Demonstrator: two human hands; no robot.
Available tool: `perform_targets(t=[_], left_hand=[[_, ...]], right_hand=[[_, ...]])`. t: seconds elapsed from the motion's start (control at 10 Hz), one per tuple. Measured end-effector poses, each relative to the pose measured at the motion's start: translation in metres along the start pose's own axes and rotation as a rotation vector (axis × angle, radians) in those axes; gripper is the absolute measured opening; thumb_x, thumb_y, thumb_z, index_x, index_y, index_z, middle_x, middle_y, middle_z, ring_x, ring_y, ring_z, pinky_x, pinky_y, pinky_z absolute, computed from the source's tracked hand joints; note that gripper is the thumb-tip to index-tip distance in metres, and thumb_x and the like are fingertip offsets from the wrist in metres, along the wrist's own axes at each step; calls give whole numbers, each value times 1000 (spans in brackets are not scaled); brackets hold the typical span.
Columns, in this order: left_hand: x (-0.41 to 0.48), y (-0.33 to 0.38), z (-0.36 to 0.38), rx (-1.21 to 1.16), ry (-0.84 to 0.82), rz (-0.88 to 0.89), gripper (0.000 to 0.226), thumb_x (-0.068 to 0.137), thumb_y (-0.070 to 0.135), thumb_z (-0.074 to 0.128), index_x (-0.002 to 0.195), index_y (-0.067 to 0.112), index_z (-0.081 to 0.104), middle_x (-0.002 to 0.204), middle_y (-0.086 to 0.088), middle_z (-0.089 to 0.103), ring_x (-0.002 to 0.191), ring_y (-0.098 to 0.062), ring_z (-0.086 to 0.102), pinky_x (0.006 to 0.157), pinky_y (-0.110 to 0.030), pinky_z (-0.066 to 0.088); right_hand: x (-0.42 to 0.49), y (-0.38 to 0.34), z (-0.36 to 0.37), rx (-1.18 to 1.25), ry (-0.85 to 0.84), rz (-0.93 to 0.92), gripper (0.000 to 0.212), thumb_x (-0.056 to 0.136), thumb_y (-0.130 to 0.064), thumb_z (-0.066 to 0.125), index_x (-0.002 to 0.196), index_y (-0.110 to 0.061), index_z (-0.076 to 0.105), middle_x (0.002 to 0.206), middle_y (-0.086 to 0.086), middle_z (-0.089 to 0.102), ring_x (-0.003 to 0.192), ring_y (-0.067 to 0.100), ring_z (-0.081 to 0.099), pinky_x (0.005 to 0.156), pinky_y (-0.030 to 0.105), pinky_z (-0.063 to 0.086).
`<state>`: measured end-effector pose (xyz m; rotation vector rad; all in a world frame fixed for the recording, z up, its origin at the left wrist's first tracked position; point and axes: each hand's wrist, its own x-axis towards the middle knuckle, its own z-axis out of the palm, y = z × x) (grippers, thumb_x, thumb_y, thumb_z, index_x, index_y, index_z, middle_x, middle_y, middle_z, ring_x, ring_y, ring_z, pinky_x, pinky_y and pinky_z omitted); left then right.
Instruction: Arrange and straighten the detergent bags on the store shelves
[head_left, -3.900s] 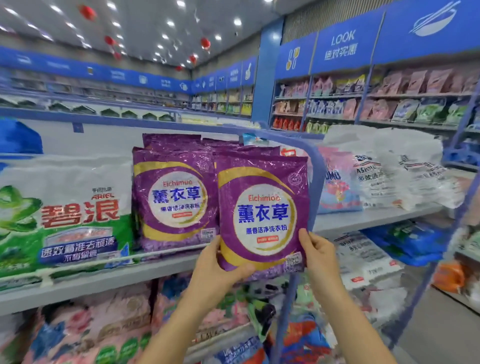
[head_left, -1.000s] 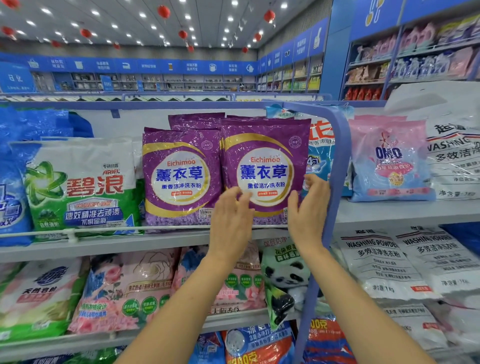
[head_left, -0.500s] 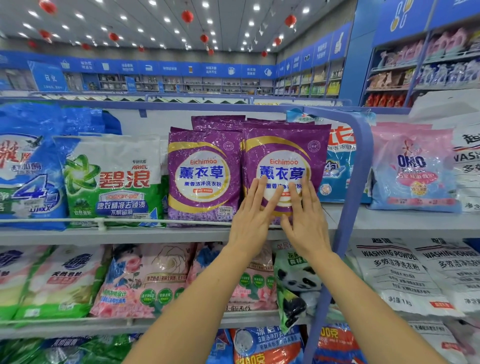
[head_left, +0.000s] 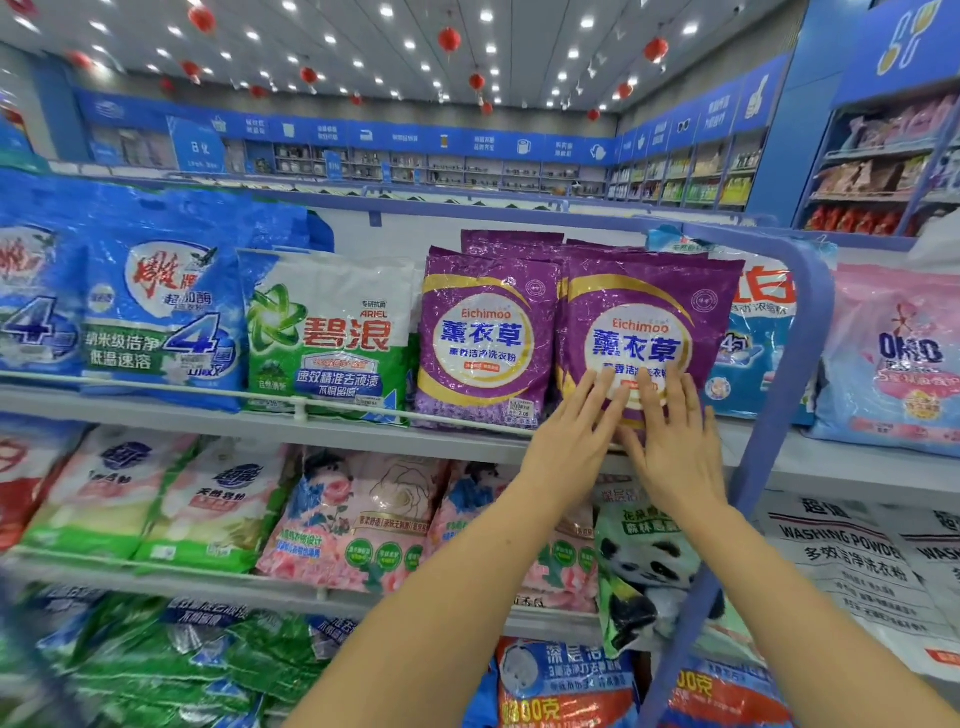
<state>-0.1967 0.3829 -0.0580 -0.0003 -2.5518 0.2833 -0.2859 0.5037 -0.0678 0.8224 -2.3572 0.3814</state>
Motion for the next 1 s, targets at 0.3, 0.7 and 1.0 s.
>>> perform_targets(t=[0.3,0.7,1.0], left_hand=[[-49,-6,-11,-116,-100,-35,67,90,12,48,148,5,14,156,-18,-2,145,-30,-3,116,-42,2],[-140,-75,-33,-102,-122,-200,66,90,16,52,147,10,19,157,-15,-3,145,-30,-2,116,-43,1],[-249,-133,-60,-258,-363,-339,49,94,31,42,140,17,33,145,-4,36,131,-22,35,113,-36,23]], right_hand=[[-2,-7,-5,-23,25,14,67,91,-41,45,148,-19,17,155,18,12,140,39,19,103,66,21],[-11,-40,-20,-33,69,157,69,89,-25,57,146,-15,20,153,23,10,139,41,17,107,61,17],[-39,-103,-57,139,168,100,54,86,-16,59,136,-7,40,143,21,36,124,42,41,104,58,30]])
